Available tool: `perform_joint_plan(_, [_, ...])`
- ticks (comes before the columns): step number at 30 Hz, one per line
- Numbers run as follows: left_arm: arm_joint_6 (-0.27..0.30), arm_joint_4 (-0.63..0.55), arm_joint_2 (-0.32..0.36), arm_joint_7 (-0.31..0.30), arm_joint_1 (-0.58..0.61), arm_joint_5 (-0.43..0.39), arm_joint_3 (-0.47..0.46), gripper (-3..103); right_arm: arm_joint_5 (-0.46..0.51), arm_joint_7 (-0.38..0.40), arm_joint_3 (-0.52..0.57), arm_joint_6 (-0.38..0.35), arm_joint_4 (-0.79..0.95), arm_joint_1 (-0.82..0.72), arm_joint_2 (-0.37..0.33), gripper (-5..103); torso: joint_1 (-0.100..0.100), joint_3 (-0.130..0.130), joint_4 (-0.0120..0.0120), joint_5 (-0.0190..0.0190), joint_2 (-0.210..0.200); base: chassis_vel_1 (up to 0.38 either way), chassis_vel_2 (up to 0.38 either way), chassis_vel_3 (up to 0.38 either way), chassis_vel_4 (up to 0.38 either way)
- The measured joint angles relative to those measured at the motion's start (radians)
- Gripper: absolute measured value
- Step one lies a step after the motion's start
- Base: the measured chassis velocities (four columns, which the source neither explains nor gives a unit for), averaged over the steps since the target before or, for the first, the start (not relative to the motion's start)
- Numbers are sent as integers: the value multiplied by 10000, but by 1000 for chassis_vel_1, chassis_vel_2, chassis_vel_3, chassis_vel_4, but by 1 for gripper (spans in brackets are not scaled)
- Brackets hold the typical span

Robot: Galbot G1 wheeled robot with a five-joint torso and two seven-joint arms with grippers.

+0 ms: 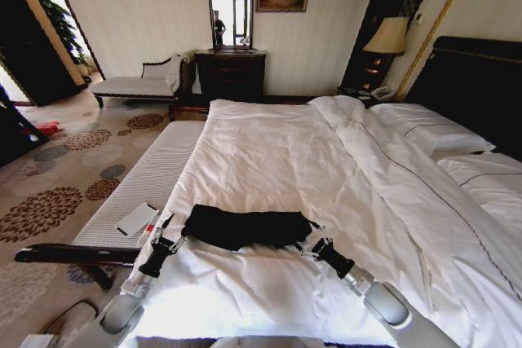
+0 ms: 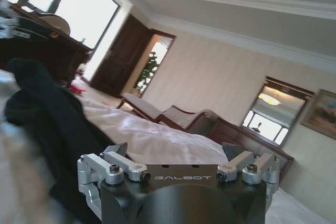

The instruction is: Fold the clothes on the bed.

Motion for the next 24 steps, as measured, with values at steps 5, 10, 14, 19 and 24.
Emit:
perform_joint_plan(5, [1432, -769, -275, -176, 52, -930, -504, 97, 1674, 1092, -38, -1589, 564, 44, -29, 100, 1, 0, 0, 1, 0, 0, 0, 0, 0])
perform_joint_plan(10, [3683, -1612, -599, -475, 282, -1897, -1275, 100, 4887, 1942, -43, -3652, 1586, 162, -140, 100, 1, 2, 0, 0, 0, 0, 0, 0, 0])
perform_joint_plan(14, [5302, -2602, -680, -1287, 671, -3379, -1869, 100, 8022, 2328, 143, -5510, 2385, 525, -404, 100, 1, 1, 3, 0, 0, 0, 0, 0, 0])
perform_joint_plan(19, [6795, -3488, -629, -1692, 1196, -4926, -2552, 100, 10799, 2589, 520, -7323, 2865, 884, -725, 100, 2, 1, 2, 1, 0, 0, 0, 0, 0])
perform_joint_plan(24, [8650, -4372, -437, -1921, 1879, -5740, -3079, 100, 12458, 2714, 773, -8644, 2823, 1108, -954, 100, 1, 1, 3, 0, 0, 0, 0, 0, 0])
